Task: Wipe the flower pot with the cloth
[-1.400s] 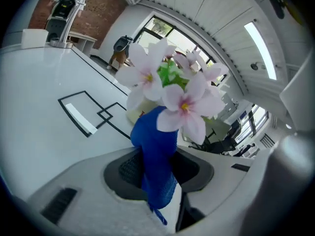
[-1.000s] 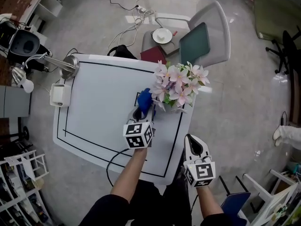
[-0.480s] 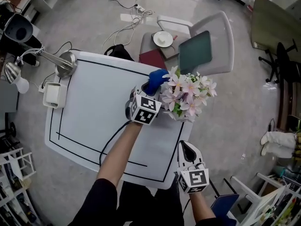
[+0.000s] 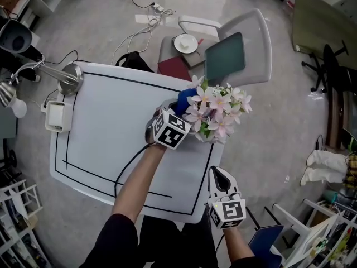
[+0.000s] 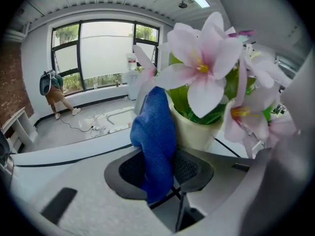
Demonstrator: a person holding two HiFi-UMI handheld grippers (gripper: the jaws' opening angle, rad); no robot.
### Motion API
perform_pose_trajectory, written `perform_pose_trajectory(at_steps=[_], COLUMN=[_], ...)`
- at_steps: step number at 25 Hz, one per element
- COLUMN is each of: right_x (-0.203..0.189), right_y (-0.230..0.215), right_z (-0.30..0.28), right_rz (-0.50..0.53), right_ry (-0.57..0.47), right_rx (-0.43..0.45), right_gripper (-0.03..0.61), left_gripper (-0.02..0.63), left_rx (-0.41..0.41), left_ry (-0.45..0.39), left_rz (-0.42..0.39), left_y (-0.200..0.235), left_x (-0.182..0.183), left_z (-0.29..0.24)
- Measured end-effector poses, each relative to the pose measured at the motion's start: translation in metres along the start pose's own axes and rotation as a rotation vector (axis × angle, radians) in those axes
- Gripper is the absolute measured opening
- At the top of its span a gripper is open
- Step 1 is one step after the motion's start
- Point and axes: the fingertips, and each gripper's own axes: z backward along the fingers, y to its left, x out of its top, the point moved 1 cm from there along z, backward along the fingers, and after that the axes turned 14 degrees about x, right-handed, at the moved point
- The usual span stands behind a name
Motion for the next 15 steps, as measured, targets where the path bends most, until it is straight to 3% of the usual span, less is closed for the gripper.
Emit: perform_pose_trajectory(at_steps=[15], right_x=[-0.012], right_y=[0.002], right_z=[0.014], right_rz=[0.008], right_ry=[-0.018], right_rx=[0.031], right_gripper=[0.008], left_gripper=[0.138], left_rx=[0.015], left_ry=[0.026], left_rz=[-0.036], left_y=[-0.030], left_x=[-0.037], left_z=[0.036])
